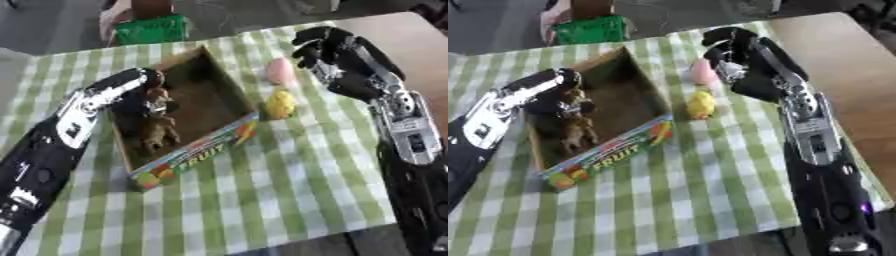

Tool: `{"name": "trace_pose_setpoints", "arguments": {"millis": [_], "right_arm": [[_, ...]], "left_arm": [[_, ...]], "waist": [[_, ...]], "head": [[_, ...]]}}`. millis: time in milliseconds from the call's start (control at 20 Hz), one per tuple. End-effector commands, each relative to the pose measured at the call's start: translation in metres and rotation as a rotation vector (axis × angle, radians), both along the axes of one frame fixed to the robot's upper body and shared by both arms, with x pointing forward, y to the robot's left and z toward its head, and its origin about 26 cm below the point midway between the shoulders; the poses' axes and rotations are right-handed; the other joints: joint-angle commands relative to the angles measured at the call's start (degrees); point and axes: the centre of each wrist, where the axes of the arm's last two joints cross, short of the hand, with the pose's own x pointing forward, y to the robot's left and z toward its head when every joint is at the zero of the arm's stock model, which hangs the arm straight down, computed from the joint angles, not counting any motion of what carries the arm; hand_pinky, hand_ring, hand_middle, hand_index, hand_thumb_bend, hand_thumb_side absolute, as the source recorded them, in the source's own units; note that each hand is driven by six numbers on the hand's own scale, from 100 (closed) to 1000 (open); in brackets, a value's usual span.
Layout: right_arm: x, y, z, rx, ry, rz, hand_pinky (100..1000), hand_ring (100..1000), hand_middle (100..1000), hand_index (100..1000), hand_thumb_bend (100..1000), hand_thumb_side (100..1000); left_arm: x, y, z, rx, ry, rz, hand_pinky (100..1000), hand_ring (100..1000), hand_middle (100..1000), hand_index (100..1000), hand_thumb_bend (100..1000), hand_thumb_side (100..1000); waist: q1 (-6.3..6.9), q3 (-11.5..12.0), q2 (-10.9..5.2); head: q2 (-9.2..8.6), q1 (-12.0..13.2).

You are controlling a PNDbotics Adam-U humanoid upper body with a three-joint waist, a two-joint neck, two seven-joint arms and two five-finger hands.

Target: Pick up objects on the table and place them in the box.

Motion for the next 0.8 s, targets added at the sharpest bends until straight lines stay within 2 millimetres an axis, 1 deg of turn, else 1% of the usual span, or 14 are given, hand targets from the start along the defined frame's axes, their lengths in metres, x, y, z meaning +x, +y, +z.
{"name": "trace_pose_setpoints", "arguments": {"millis": [50,200,350,400,550,600,650,750,800], "right_arm": [[0.0,-0.002,0.01,-0.003,-0.033,-0.006,655,718,735,812,100,439],[0.0,-0.002,0.009,0.0,-0.031,-0.008,655,718,735,812,100,439],[-0.001,-0.003,0.008,-0.001,-0.028,-0.01,655,718,735,812,100,439],[-0.001,-0.003,0.008,-0.002,-0.027,-0.011,655,718,735,812,100,438],[0.001,-0.005,0.007,-0.012,-0.022,-0.023,655,719,736,813,100,432],[0.002,-0.005,0.007,-0.018,-0.021,-0.027,656,719,736,813,100,426],[0.004,-0.006,0.007,-0.028,-0.019,-0.035,656,719,737,814,100,420],[0.009,-0.009,0.006,-0.054,-0.017,-0.061,656,719,737,813,100,406],[0.011,-0.011,0.005,-0.068,-0.017,-0.077,656,720,738,812,100,393]], "left_arm": [[-0.002,0.013,0.032,-0.052,-0.056,0.034,797,753,751,849,631,956],[-0.007,0.017,0.048,-0.106,-0.094,0.051,803,762,765,846,640,983],[-0.013,0.019,0.063,-0.147,-0.162,0.065,806,765,770,845,636,981],[-0.015,0.018,0.066,-0.155,-0.18,0.068,813,774,778,844,632,964],[-0.027,0.02,0.08,-0.193,-0.279,0.074,824,786,794,846,615,958],[-0.031,0.021,0.082,-0.205,-0.297,0.072,821,783,792,843,597,939],[-0.036,0.022,0.085,-0.221,-0.315,0.07,815,775,782,839,542,904],[-0.048,0.025,0.088,-0.261,-0.342,0.07,805,760,761,830,376,822],[-0.054,0.026,0.089,-0.284,-0.348,0.069,801,753,751,824,339,796]], "waist": [[-0.25,0.21,-1.36],[-0.37,0.55,-1.64],[-0.47,0.99,-1.82],[-0.5,1.17,-1.85],[-0.67,2.4,-1.93],[-0.72,2.73,-1.93],[-0.79,3.15,-1.94],[-0.89,4.09,-1.92],[-0.93,4.55,-1.89]], "head": [[-0.04,-0.37],[-0.05,-0.57],[-0.08,-0.76],[-0.07,-0.82],[-0.03,-1.16],[-0.02,-1.3],[-0.04,-1.52],[-0.08,-1.99],[-0.12,-2.16]]}}
